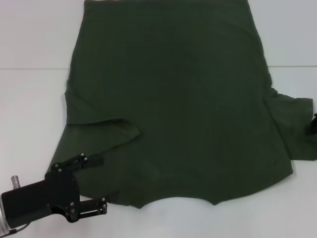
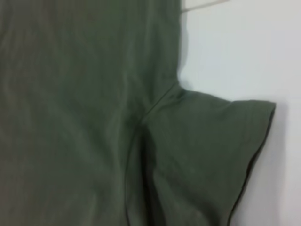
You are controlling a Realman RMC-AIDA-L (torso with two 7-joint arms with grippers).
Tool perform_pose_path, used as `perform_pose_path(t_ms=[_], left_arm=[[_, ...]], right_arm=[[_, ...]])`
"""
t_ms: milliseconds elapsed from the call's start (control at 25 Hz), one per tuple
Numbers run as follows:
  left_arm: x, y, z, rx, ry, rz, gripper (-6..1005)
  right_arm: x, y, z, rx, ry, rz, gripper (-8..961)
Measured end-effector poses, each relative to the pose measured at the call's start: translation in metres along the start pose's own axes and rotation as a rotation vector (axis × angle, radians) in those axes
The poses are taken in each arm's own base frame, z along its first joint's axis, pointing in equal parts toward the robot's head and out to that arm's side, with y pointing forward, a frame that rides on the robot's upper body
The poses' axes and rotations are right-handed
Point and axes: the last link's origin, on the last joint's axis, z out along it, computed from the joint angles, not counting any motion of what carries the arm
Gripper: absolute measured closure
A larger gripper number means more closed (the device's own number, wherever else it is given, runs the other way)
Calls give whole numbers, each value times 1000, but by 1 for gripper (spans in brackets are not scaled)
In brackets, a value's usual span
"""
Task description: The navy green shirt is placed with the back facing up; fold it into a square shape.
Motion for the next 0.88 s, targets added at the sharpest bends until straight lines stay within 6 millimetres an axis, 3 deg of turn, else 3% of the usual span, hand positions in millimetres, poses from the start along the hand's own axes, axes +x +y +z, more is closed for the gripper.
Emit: perform_pose_path(t_ms=[480, 880], left_arm=[[1, 2, -8, 13, 22, -19, 127], [0, 3, -11, 17, 18, -20, 127]], right_arm=[[-5, -34, -41, 19, -112, 73, 922], [-22, -26, -58, -21, -176, 52, 916]])
